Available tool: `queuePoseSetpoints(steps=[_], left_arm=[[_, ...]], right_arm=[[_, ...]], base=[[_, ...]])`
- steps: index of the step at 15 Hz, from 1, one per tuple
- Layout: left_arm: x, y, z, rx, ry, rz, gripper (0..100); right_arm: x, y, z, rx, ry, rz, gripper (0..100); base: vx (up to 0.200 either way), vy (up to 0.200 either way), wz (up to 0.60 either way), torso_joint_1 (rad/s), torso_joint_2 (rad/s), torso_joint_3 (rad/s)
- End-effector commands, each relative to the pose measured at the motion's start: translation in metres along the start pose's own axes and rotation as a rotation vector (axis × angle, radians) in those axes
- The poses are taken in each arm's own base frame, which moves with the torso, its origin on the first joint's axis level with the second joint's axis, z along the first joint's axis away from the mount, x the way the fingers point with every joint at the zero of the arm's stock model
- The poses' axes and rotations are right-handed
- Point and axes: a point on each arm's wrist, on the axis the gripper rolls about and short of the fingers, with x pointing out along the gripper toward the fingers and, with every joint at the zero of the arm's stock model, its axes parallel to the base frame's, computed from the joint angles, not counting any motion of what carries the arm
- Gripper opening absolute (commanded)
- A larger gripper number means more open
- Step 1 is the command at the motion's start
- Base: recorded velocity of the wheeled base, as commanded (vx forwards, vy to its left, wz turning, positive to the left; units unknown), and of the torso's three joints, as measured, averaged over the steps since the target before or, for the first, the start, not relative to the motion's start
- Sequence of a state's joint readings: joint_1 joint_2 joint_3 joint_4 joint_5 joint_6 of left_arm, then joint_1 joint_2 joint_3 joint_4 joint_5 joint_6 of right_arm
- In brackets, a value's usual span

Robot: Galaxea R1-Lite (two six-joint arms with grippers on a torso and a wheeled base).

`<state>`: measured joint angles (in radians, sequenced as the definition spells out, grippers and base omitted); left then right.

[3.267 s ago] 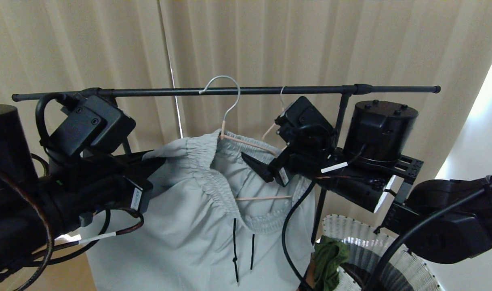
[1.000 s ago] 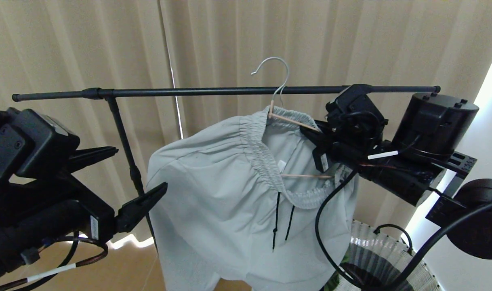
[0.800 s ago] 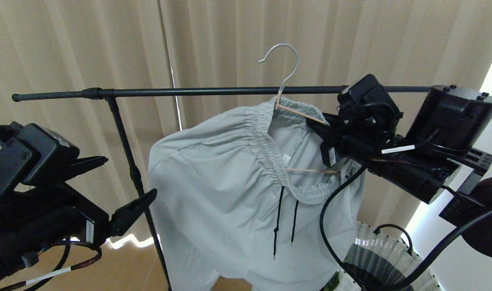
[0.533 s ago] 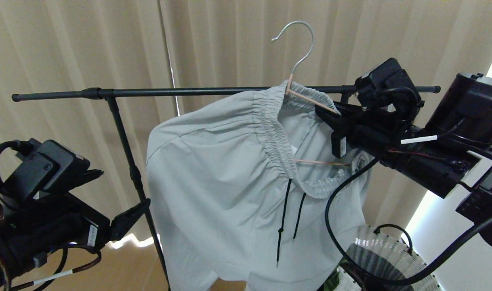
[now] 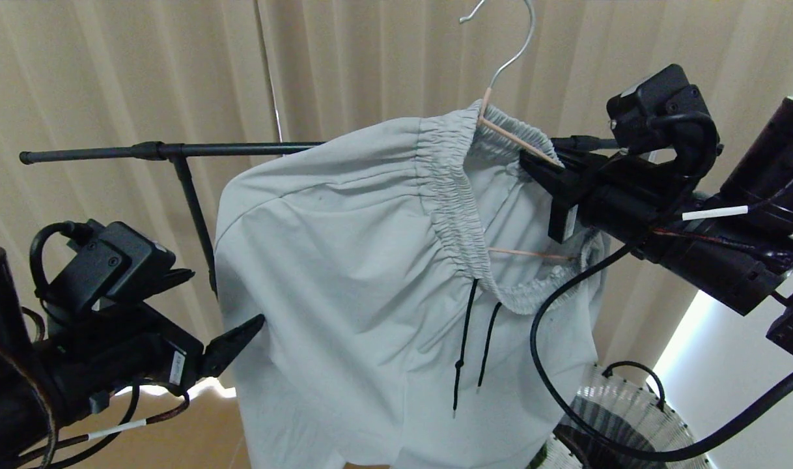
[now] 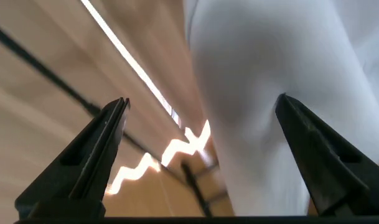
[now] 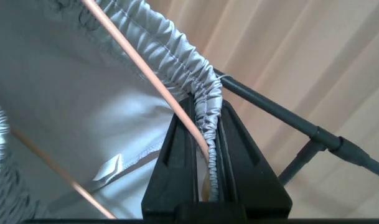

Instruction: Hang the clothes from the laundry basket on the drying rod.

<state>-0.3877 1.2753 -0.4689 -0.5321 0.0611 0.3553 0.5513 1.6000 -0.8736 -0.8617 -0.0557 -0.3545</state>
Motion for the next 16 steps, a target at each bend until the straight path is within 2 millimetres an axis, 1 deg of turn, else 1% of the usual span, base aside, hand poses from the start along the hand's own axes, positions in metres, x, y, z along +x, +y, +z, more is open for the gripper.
queuePoseSetpoints(steps=[1, 4, 5, 7, 11, 14, 16], left_arm=[[0.009, 0.003, -0.003, -0.004, 0.022, 0.01, 100], [0.019, 0.003, -0.005, -0.007, 0.036, -0.012, 100], [0.021, 0.003, -0.006, -0.007, 0.028, -0.019, 0], [0.022, 0.004, -0.006, -0.004, 0.026, -0.015, 0], [0.03, 0.015, -0.024, -0.022, 0.114, 0.032, 0], [0.028, 0.024, -0.038, -0.042, 0.16, 0.086, 0], [0.028, 0.031, -0.044, -0.051, 0.185, 0.116, 0]], right_arm=[[-0.002, 0.0, 0.002, 0.001, -0.014, 0.018, 0], [-0.004, 0.0, 0.004, -0.001, -0.023, 0.036, 0], [-0.004, 0.0, 0.004, 0.0, -0.024, 0.035, 0], [-0.004, 0.0, 0.005, -0.002, -0.024, 0.034, 0], [-0.007, -0.002, 0.004, -0.005, -0.006, 0.021, 0], [-0.006, -0.01, -0.001, -0.009, 0.015, -0.014, 0], [-0.006, -0.018, -0.005, -0.013, 0.039, -0.036, 0]], base=[[0.0, 0.0, 0.0, 0.0, 0.0, 0.0], [0.0, 0.0, 0.0, 0.0, 0.0, 0.0], [0.0, 0.0, 0.0, 0.0, 0.0, 0.0], [0.0, 0.0, 0.0, 0.0, 0.0, 0.0], [0.0, 0.0, 0.0, 0.0, 0.0, 0.0], [0.0, 0.0, 0.0, 0.0, 0.0, 0.0], [0.0, 0.0, 0.0, 0.0, 0.0, 0.0]])
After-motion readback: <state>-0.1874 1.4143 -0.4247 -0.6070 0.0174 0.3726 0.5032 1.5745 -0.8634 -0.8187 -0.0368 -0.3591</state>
